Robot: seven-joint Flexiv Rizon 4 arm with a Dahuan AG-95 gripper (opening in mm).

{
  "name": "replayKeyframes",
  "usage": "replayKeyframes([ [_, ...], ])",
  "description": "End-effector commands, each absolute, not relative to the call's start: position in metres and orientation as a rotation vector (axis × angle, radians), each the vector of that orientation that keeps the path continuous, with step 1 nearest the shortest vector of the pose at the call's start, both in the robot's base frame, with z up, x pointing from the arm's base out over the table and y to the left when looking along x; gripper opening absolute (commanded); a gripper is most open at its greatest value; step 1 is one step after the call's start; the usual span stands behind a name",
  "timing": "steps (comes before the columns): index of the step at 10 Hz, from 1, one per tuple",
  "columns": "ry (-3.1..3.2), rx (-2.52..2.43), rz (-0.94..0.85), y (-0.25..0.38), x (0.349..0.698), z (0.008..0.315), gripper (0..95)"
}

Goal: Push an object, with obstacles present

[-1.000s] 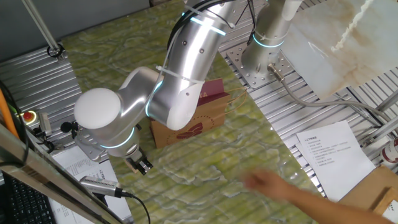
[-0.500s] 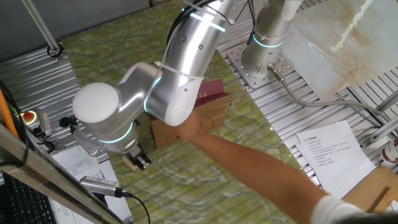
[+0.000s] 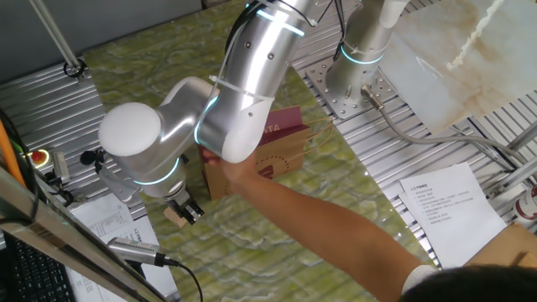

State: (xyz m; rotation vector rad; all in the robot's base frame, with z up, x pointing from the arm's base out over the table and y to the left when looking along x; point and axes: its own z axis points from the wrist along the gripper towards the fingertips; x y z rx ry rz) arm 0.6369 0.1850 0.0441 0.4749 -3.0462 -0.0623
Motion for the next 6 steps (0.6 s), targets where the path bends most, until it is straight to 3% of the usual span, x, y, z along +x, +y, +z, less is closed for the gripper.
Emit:
replayKeyframes([
  [1,-3.047,0.477,-0.064,0.182,0.636,0.045,0.0],
  [6,-3.045,0.497,-0.064,0.169,0.632,0.045,0.0],
])
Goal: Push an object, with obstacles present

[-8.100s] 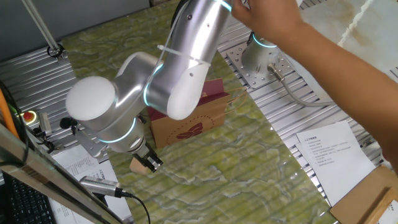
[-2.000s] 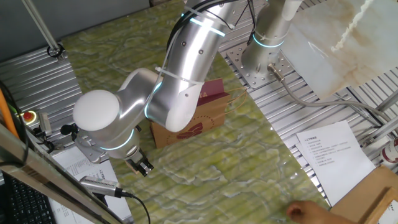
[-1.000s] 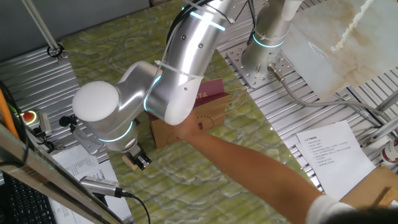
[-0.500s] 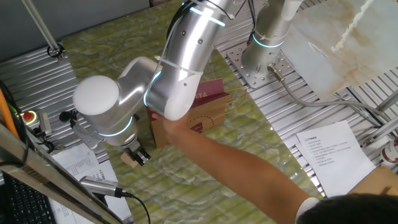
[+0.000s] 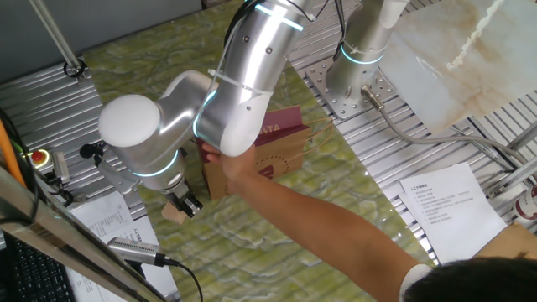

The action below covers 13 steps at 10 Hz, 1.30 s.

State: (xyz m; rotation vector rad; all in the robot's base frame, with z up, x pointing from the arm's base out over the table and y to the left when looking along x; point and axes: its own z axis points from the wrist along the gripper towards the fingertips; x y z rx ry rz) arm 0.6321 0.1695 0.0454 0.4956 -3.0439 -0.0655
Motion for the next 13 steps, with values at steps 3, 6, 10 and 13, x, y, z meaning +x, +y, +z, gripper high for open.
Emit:
replayKeyframes([
  [3,-3.047,0.504,-0.061,0.165,0.631,0.045,0.0],
  [6,-3.063,0.507,-0.109,0.165,0.633,0.051,0.0],
  [10,-3.091,0.539,-0.215,0.179,0.652,0.071,0.0],
  [13,-3.114,0.592,-0.205,0.192,0.661,0.069,0.0],
])
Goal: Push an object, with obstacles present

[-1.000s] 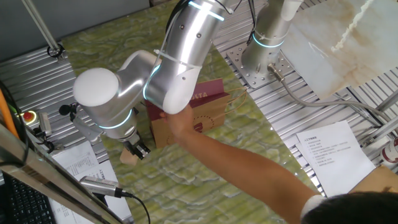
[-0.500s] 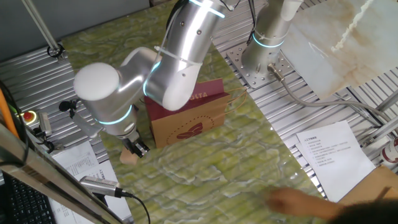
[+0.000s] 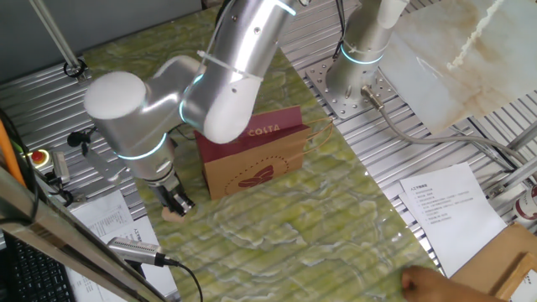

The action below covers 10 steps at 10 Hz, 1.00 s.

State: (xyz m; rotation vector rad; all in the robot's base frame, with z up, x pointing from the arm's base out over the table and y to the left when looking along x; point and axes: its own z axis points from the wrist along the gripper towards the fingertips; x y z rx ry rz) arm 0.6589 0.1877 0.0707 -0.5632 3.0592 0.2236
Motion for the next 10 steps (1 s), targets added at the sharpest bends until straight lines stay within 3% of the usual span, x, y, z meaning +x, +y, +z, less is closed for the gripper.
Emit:
replayKeyframes([
  [1,3.037,-0.581,0.197,0.195,0.662,0.066,0.0],
  [10,2.927,-0.736,0.108,0.198,0.67,0.045,0.0],
])
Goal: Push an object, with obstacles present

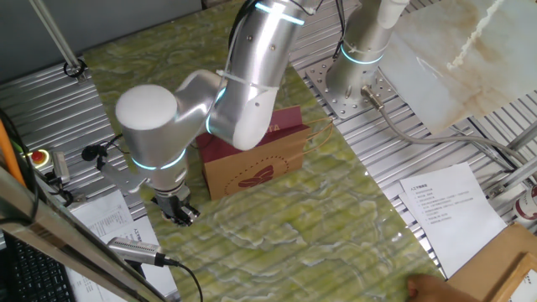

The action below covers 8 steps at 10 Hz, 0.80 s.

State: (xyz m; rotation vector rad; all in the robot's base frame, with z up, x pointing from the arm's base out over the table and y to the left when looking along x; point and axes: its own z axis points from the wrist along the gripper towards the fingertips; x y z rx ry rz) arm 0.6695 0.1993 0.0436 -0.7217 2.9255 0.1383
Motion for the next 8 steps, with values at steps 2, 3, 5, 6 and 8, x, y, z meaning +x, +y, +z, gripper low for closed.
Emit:
replayKeyframes([
  [2,2.917,-0.774,0.06,0.196,0.672,0.042,0.0],
  [3,2.912,-0.794,0.041,0.194,0.672,0.041,0.0],
  [5,2.913,-0.831,-0.006,0.188,0.67,0.044,0.0],
  [6,2.908,-0.866,-0.023,0.179,0.667,0.045,0.0],
  [8,2.903,-0.886,-0.027,0.169,0.665,0.044,0.0],
])
